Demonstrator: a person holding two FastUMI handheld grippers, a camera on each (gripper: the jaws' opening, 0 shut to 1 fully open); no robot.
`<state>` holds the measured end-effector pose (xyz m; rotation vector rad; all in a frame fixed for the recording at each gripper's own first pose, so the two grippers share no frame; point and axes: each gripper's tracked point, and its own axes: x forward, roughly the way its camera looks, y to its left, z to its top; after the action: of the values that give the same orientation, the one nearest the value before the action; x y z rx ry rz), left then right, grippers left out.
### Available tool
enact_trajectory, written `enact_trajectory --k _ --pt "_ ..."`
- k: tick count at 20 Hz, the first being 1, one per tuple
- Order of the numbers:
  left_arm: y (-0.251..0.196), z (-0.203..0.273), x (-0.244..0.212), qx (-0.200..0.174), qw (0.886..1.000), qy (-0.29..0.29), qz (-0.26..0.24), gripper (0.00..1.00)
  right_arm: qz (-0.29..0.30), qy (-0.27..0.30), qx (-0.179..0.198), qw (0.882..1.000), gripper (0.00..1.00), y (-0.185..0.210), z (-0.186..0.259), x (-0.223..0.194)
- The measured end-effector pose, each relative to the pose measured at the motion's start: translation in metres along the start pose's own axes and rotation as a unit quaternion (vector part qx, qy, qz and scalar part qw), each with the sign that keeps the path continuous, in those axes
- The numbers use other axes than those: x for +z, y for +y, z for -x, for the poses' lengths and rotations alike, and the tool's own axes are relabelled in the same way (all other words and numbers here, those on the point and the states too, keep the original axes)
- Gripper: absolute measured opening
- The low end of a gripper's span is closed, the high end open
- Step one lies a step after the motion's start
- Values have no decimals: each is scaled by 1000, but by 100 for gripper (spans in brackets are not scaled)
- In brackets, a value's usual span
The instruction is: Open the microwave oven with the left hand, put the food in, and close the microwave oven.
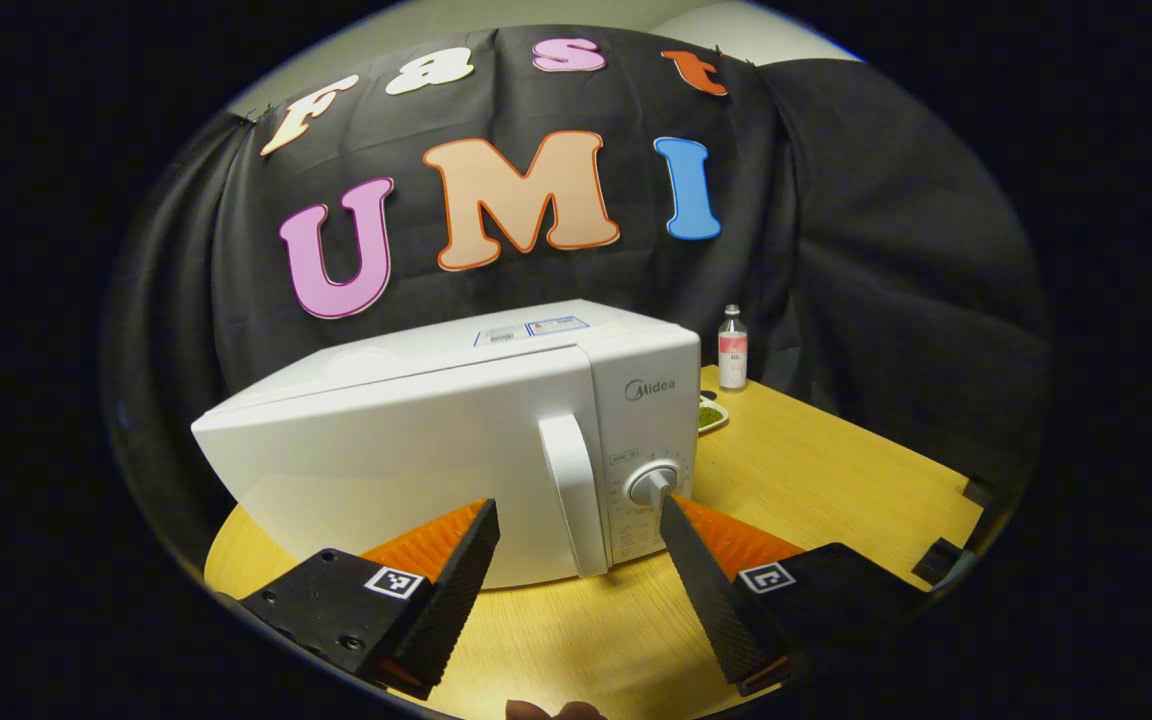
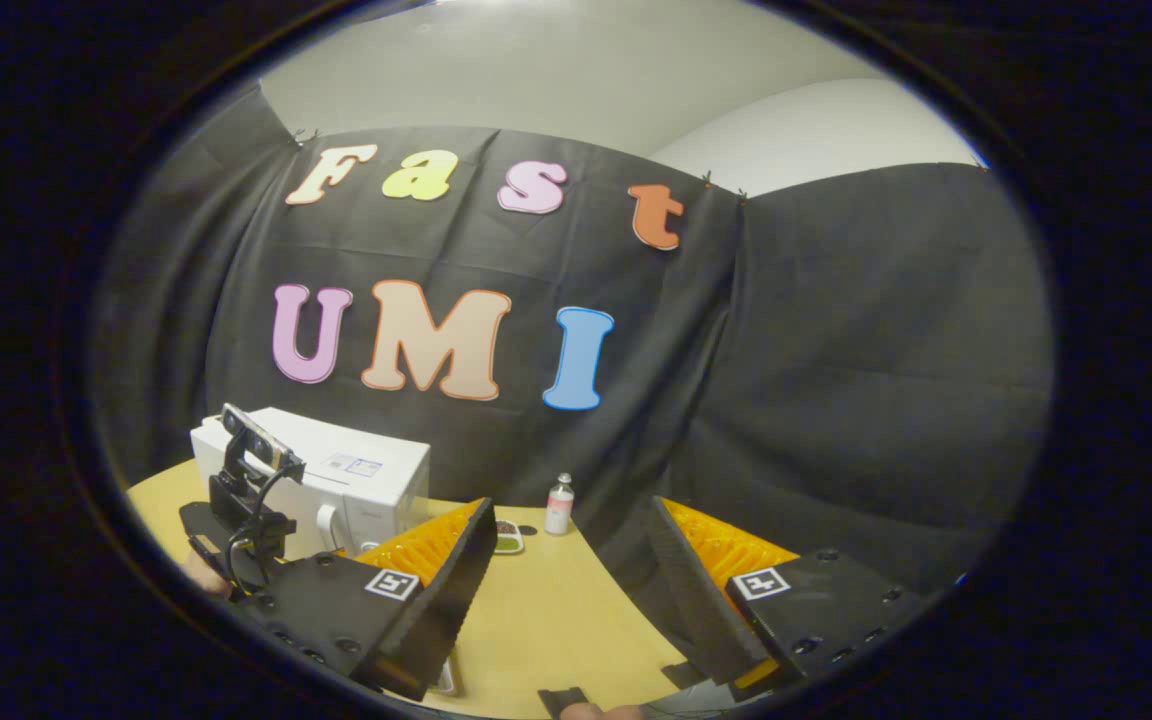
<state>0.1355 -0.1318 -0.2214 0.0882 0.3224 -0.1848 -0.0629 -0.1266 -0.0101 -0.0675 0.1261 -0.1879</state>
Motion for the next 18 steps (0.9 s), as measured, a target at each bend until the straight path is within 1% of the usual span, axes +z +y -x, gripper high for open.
enact_trajectory --k 3,6,7,8,11,13,15,16,18 --pt "3 -11 -3 15 1000 3 9 99 -2 6 -12 1000 97 -13 3 -3" --pt "-3 -16 -6 13 1000 5 14 98 2 22 -4 1000 97 -12 4 -12" --pt "-3 -18 -6 17 1000 5 15 95 3 27 2 1000 97 -10 3 -16" --pt "3 -18 -5 34 999 4 12 91 5 33 12 999 97 -5 3 -17" --pt "-2 -21 -9 32 999 13 15 26 14 39 27 999 97 0 2 -20" --pt "-4 -26 -6 17 1000 1 10 21 14 41 34 998 97 3 3 -22" --pt "-3 -25 -8 -3 1000 -1 20 16 9 44 39 998 97 7 1 -24" --pt "-3 -23 -10 -7 1000 6 26 13 5 46 42 998 97 10 1 -24" --pt "-3 -22 -8 -9 999 6 33 6 -2 45 47 998 97 15 -1 -24"
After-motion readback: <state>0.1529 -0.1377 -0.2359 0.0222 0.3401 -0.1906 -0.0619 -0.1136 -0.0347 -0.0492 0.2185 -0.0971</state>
